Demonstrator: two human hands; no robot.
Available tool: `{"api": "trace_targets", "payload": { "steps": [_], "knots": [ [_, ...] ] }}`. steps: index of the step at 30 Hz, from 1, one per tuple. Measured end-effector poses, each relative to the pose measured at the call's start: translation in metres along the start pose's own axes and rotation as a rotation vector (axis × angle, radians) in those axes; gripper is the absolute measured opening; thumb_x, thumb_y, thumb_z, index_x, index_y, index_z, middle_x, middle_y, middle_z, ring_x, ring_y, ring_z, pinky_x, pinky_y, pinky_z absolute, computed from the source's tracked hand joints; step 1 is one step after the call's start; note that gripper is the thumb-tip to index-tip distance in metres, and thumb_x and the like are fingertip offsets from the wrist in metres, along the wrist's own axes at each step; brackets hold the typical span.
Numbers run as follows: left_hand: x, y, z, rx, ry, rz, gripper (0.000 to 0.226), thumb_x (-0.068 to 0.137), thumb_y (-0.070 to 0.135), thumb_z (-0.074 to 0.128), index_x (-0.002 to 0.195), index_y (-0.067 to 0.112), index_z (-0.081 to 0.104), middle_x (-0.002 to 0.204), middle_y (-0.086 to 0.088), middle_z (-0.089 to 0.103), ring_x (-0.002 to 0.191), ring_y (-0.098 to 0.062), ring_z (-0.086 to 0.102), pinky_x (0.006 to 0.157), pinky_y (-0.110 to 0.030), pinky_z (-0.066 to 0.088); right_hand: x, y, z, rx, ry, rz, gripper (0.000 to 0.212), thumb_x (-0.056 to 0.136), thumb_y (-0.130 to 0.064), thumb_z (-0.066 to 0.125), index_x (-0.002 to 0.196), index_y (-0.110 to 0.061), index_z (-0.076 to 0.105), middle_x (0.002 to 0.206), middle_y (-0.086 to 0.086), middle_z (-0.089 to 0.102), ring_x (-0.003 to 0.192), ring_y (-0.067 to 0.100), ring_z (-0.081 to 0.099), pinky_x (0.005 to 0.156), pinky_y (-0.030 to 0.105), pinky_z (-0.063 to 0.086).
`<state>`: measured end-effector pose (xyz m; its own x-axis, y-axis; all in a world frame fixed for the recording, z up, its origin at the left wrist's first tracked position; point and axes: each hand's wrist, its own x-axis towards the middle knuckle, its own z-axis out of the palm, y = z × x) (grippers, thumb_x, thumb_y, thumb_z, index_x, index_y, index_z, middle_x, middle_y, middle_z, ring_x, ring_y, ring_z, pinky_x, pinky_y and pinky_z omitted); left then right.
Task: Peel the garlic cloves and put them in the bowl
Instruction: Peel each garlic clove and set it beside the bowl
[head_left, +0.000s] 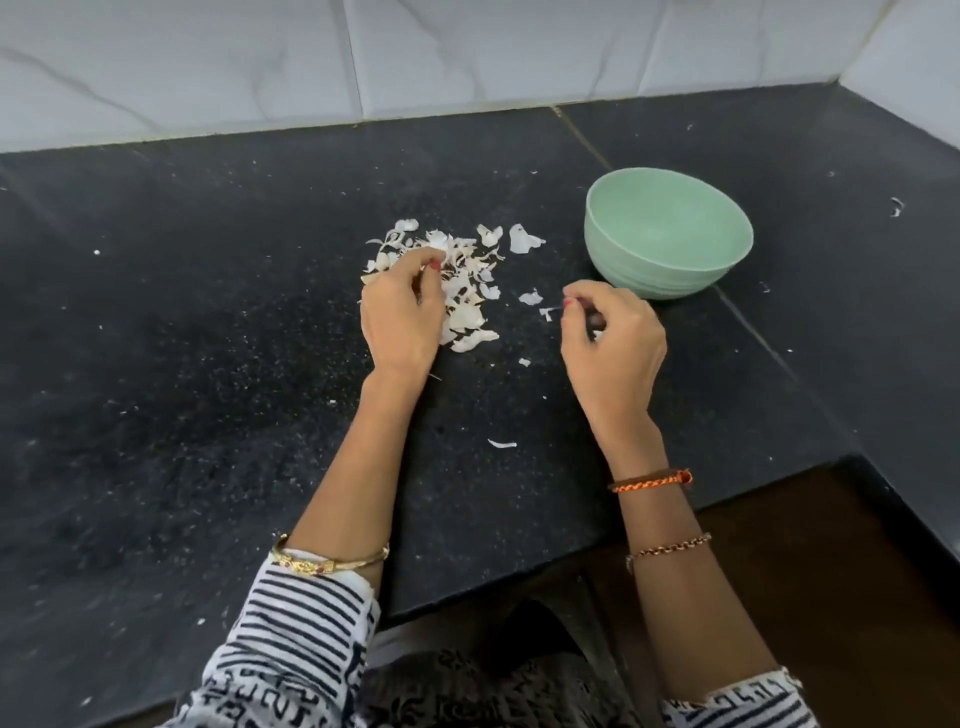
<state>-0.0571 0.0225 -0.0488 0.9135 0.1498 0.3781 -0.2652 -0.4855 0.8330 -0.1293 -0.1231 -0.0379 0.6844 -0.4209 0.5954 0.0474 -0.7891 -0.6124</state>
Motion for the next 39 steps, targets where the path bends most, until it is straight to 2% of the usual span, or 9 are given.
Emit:
{"api": "trace_targets", "payload": {
  "steps": [4,8,12,18,21,23,26,35,39],
  "knots": [
    [0.004,-0.002,-0.006,-0.012,0.063,-0.006,0.025,0.091,0.006,0.050,0.109,0.013,0.066,0.081,-0.008,0.069,0.065,-0.017,0.058,0.071,-0.029,0.050,0.017,-0.023,0.019,0.146,-0.255,-0.043,0.020,0.086,-0.007,0.055,0.097,-0.010,0.071,0.084,0.003,0.071,0.070,0.015,0.060,0.075,0.034,0.050],
    [0.007,-0.007,-0.010,-0.047,0.102,0.109,0.055,0.068,-0.015,0.037,0.109,0.007,0.066,0.111,-0.003,0.063,0.105,-0.008,0.054,0.093,-0.024,0.044,0.035,-0.029,0.040,0.080,-0.436,-0.074,0.038,0.082,0.007,0.047,0.105,-0.012,0.070,0.100,0.004,0.070,0.094,0.021,0.061,0.087,0.021,0.040],
    [0.018,-0.013,-0.008,-0.012,0.219,0.240,0.047,0.069,-0.012,0.034,0.095,0.002,0.070,0.114,-0.010,0.063,0.108,-0.009,0.053,0.090,-0.022,0.047,0.050,-0.033,0.056,0.171,-0.433,-0.061,0.045,0.078,0.016,0.042,0.106,-0.006,0.069,0.105,0.008,0.069,0.098,0.017,0.061,0.090,0.017,0.043],
    [0.048,-0.026,-0.004,0.097,0.318,0.281,0.046,0.068,-0.014,0.035,0.093,0.003,0.070,0.128,-0.017,0.053,0.119,-0.016,0.045,0.096,-0.024,0.044,0.062,-0.038,0.078,0.109,-0.615,-0.144,0.016,0.087,-0.023,0.061,0.097,-0.019,0.073,0.090,-0.002,0.072,0.086,0.016,0.063,0.094,0.036,0.046],
    [0.045,-0.028,-0.004,0.131,0.311,0.211,0.051,0.066,-0.018,0.040,0.096,0.010,0.071,0.125,-0.004,0.053,0.118,-0.018,0.042,0.098,-0.016,0.035,0.060,-0.038,0.088,-0.135,-0.748,-0.227,0.032,0.085,-0.042,0.062,0.110,-0.022,0.067,0.106,0.001,0.066,0.107,0.021,0.051,0.090,0.030,0.040],
    [0.043,-0.031,-0.006,0.124,0.283,0.156,0.047,0.070,-0.014,0.043,0.097,0.011,0.071,0.117,-0.004,0.060,0.110,-0.013,0.046,0.094,-0.032,0.044,0.059,-0.040,0.094,-0.214,-0.782,-0.260,0.041,0.086,-0.044,0.059,0.120,-0.021,0.061,0.117,0.004,0.059,0.113,0.023,0.046,0.089,0.031,0.038],
    [0.046,-0.032,-0.009,0.089,0.261,0.081,0.041,0.074,-0.009,0.044,0.099,0.011,0.070,0.108,0.002,0.059,0.102,-0.021,0.052,0.083,-0.046,0.049,0.061,-0.044,0.103,-0.172,-0.792,-0.266,0.036,0.090,-0.036,0.057,0.123,-0.021,0.058,0.118,0.003,0.057,0.110,0.021,0.051,0.087,0.031,0.041],
    [0.054,-0.038,-0.015,0.208,0.164,-0.052,0.044,0.077,-0.015,0.044,0.104,0.009,0.069,0.104,-0.006,0.063,0.096,-0.021,0.054,0.087,-0.028,0.043,0.062,-0.038,0.118,0.007,-0.497,-0.209,0.025,0.080,0.005,0.060,0.095,-0.011,0.072,0.091,0.006,0.068,0.086,0.027,0.059,0.074,0.034,0.045],
    [0.056,-0.037,-0.015,0.154,0.166,-0.053,0.050,0.074,-0.020,0.040,0.106,0.008,0.067,0.107,0.002,0.051,0.083,-0.015,0.053,0.075,-0.021,0.047,0.063,-0.046,0.123,0.039,-0.323,-0.263,0.029,0.068,-0.008,0.057,0.091,-0.018,0.072,0.091,0.000,0.067,0.090,0.027,0.056,0.073,0.032,0.033]
  ]
}}
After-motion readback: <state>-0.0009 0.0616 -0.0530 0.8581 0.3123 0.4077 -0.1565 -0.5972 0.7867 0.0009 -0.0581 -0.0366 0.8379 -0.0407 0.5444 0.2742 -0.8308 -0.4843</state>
